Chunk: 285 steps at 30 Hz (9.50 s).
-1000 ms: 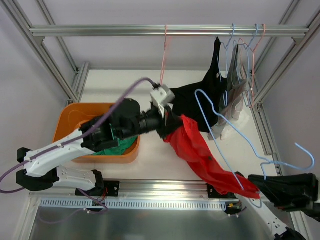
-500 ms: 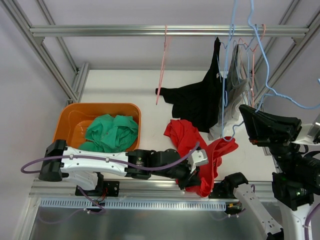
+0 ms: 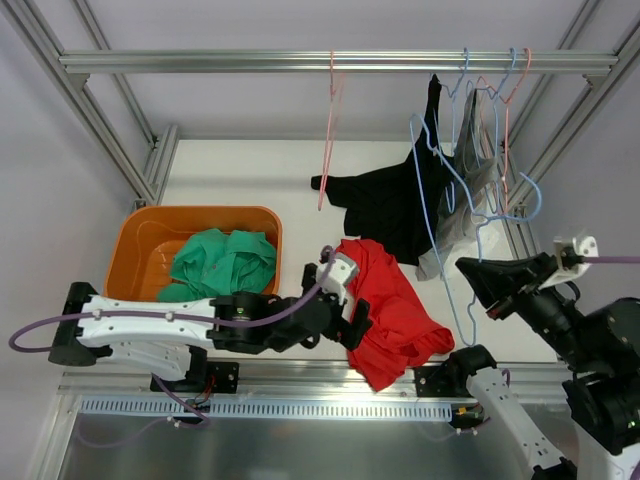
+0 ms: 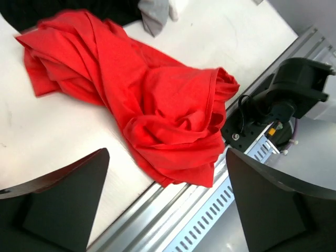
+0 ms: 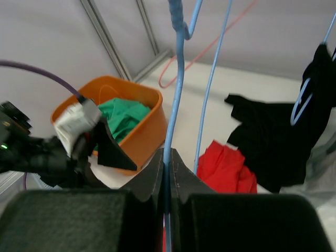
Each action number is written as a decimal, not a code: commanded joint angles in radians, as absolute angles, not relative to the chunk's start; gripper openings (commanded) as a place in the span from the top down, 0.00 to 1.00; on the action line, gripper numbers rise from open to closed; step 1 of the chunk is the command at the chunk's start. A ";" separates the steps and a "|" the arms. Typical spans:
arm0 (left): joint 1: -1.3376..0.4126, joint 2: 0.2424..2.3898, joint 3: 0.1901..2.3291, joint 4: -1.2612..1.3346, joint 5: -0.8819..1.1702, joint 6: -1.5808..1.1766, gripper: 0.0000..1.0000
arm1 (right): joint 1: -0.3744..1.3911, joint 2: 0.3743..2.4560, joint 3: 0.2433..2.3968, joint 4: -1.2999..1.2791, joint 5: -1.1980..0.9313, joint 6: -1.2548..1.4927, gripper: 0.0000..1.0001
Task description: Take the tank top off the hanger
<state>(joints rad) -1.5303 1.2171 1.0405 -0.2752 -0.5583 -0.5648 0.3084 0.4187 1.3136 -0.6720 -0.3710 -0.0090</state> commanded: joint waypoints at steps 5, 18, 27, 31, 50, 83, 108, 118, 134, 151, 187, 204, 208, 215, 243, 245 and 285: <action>-1.529 1.022 1.065 -0.339 -0.505 -0.474 0.01 | 0.301 0.650 1.368 -0.847 -0.315 0.012 1.00; -1.529 0.913 1.043 -0.376 -0.497 -0.440 0.01 | 0.525 1.395 2.024 -0.879 -0.006 -0.054 1.00; -1.529 0.999 1.058 -0.382 -0.476 -0.460 0.01 | 0.561 1.703 2.364 -0.888 0.070 -0.080 1.00; -1.529 1.025 1.055 -0.380 -0.469 -0.480 0.01 | 0.580 1.761 2.359 -0.887 0.129 -0.083 1.00; -1.488 1.374 1.150 -0.336 -0.488 -0.629 0.01 | 0.595 1.384 1.998 -0.868 0.095 -0.101 0.01; -1.419 1.654 1.181 -0.471 -0.449 -0.732 1.00 | 0.594 0.347 1.276 -0.873 -0.302 -0.035 0.00; -1.428 1.164 1.960 -1.129 -1.290 -0.477 1.00 | 0.594 0.410 1.318 -0.867 -0.258 -0.080 0.01; -1.102 1.037 1.837 -1.123 -1.174 -0.443 1.00 | 0.594 0.431 1.299 -0.818 -0.285 -0.051 0.01; -0.437 0.954 0.978 -0.771 -0.472 -0.645 1.00 | 0.594 0.606 1.362 -0.735 -0.270 -0.003 0.01; -0.272 0.904 0.900 -0.713 -0.201 -0.575 0.23 | 0.589 1.023 1.899 -1.020 0.328 -0.216 0.01; -0.272 0.439 1.052 -0.864 0.271 -0.259 0.01 | 0.278 1.588 2.201 -0.891 0.160 -0.198 1.00; -0.272 0.465 1.075 -0.818 0.412 -0.301 0.01 | 0.278 1.392 2.081 -0.807 0.011 -0.129 1.00; -0.272 0.483 1.089 -0.759 0.466 -0.296 0.01 | 0.278 1.260 1.907 -0.811 -0.070 -0.091 1.00; -0.273 0.564 1.088 -0.413 0.675 -0.451 0.01 | 0.278 0.896 1.548 -0.828 -0.260 -0.058 1.00; -1.252 1.477 1.727 -0.163 -0.038 -0.087 0.53 | 0.279 0.388 1.732 -1.404 -0.517 -0.043 1.00; -1.252 1.483 1.727 -0.158 -0.044 -0.087 0.89 | 0.278 0.391 1.743 -1.404 -0.528 -0.043 1.00; -1.396 1.301 1.141 0.167 0.457 -0.304 1.00 | 0.200 0.158 0.956 0.358 -0.399 0.385 1.00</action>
<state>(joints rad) -1.3651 1.2549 1.1782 0.0483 0.2638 -0.2916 0.2398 0.0978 1.0199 -0.2207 -0.4294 0.2390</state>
